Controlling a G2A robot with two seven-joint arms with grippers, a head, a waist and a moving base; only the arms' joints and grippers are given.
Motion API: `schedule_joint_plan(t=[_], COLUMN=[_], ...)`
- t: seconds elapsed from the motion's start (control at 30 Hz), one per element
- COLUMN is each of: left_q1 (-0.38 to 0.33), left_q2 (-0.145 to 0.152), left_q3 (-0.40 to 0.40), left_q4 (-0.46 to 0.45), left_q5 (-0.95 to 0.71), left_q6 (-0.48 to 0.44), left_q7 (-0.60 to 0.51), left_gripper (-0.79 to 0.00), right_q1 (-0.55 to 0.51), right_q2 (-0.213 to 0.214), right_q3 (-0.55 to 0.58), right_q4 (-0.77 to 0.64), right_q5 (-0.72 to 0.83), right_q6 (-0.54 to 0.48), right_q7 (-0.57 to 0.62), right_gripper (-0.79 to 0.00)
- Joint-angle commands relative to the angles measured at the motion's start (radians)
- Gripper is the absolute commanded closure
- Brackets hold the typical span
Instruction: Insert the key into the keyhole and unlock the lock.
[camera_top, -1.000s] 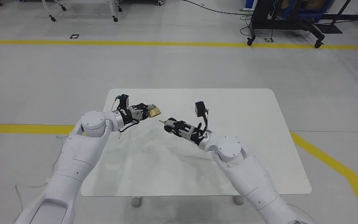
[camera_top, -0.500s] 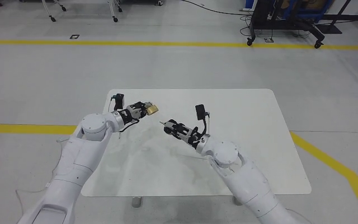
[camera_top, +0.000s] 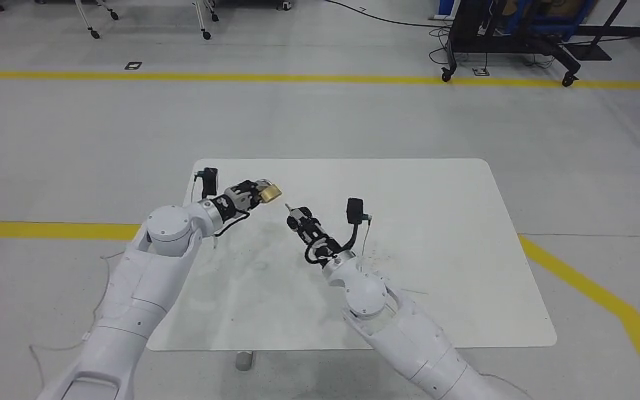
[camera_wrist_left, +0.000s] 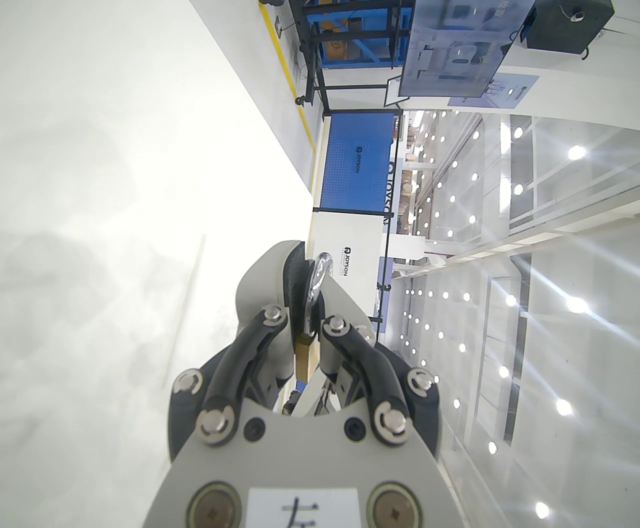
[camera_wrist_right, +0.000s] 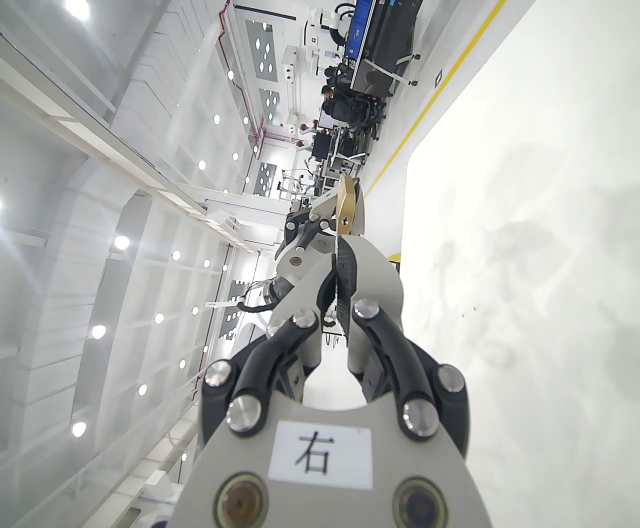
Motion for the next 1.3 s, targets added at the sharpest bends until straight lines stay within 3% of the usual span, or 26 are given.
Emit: schedule_joint_plan(t=[0.0, 0.7, 1.03, 1.27], left_q1=[0.002, 0.010, 0.009, 0.009], left_q2=[-0.001, -0.009, -0.012, -0.010], left_q3=[0.001, -0.003, -0.011, -0.022], left_q4=[-0.003, -0.013, -0.008, -0.010], left_q5=[0.002, 0.022, 0.024, 0.037], left_q6=[0.000, -0.001, 0.005, 0.004], left_q7=[0.000, -0.010, -0.010, -0.027], left_gripper=[0.000, 0.000, 0.000, 0.000], right_q1=[0.011, 0.078, 0.069, 0.048], right_q2=[-0.010, -0.073, -0.087, -0.080], right_q3=[-0.014, -0.032, -0.030, -0.002], right_q4=[0.021, 0.136, 0.136, 0.119], right_q5=[0.011, 0.025, -0.003, -0.025], right_q6=[0.001, -0.017, -0.026, -0.018], right_q7=[-0.018, -0.070, -0.048, 0.046], right_gripper=[0.000, 0.000, 0.000, 0.000])
